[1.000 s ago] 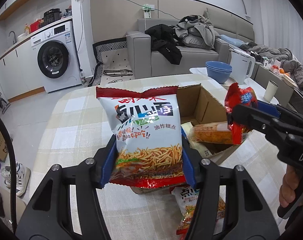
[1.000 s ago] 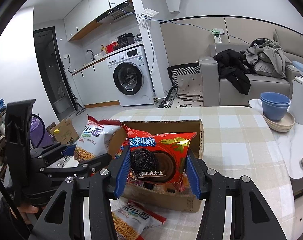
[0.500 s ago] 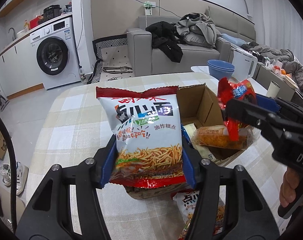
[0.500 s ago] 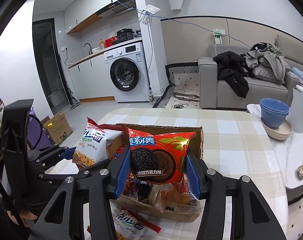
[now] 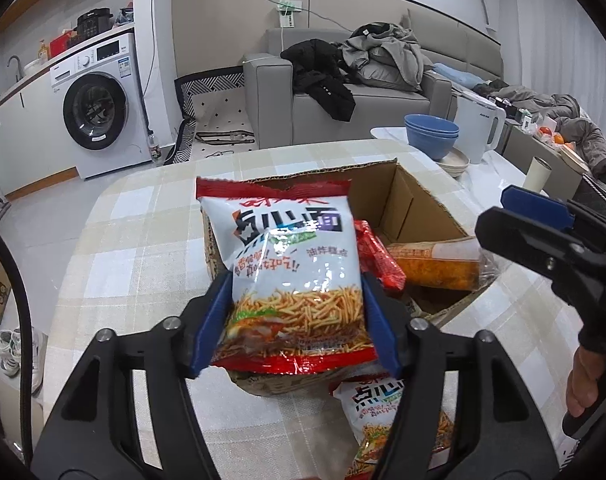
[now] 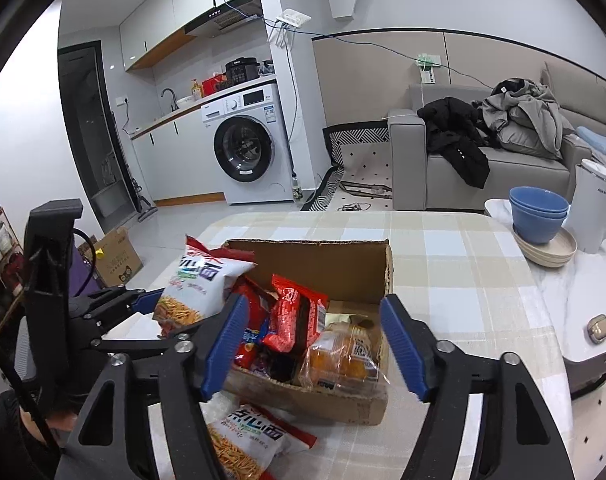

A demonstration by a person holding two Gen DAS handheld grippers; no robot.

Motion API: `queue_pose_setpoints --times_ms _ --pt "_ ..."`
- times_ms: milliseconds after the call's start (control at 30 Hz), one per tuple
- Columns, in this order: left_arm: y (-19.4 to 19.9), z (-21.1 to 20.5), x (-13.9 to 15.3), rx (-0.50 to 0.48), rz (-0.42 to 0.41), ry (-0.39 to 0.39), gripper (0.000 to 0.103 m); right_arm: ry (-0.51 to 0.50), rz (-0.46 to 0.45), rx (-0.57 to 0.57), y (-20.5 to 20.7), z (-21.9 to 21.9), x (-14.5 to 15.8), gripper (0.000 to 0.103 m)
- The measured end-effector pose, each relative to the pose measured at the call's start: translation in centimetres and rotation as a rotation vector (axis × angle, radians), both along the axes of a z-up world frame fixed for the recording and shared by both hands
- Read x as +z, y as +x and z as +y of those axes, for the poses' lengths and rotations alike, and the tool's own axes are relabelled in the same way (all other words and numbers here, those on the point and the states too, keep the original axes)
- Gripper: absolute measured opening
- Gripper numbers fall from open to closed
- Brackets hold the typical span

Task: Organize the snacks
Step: 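Open both tools to drop both packs into the cardboard box, then withdraw both tools from the box toward the last two packs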

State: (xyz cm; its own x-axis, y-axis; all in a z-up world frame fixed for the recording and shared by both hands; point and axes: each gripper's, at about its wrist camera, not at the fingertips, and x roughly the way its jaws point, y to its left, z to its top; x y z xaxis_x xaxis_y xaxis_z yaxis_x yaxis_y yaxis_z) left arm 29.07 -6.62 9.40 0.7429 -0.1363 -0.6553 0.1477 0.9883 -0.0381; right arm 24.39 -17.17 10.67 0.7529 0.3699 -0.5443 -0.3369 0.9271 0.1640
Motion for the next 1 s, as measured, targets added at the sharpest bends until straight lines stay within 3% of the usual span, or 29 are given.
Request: queue_pose_setpoints --times_ms 33,133,200,500,1000 --pt "-0.3 -0.1 0.2 -0.003 -0.011 -0.003 0.079 0.01 0.0 0.003 -0.2 -0.3 0.0 0.078" --pt "-1.3 -0.2 0.7 -0.006 -0.038 0.005 0.092 0.018 0.0 0.003 -0.7 -0.7 -0.2 0.09" --pt "-1.8 -0.3 1.1 -0.001 -0.044 0.014 0.102 0.026 0.006 0.002 -0.9 -1.1 -0.5 0.091" --pt "-4.6 0.8 1.7 0.018 -0.05 -0.007 0.102 0.055 0.04 -0.016 -2.0 -1.9 -1.7 0.102" --pt "-10.2 3.3 -0.1 0.045 -0.025 -0.029 0.102 0.057 0.089 -0.018 -5.4 -2.0 -3.1 0.102"
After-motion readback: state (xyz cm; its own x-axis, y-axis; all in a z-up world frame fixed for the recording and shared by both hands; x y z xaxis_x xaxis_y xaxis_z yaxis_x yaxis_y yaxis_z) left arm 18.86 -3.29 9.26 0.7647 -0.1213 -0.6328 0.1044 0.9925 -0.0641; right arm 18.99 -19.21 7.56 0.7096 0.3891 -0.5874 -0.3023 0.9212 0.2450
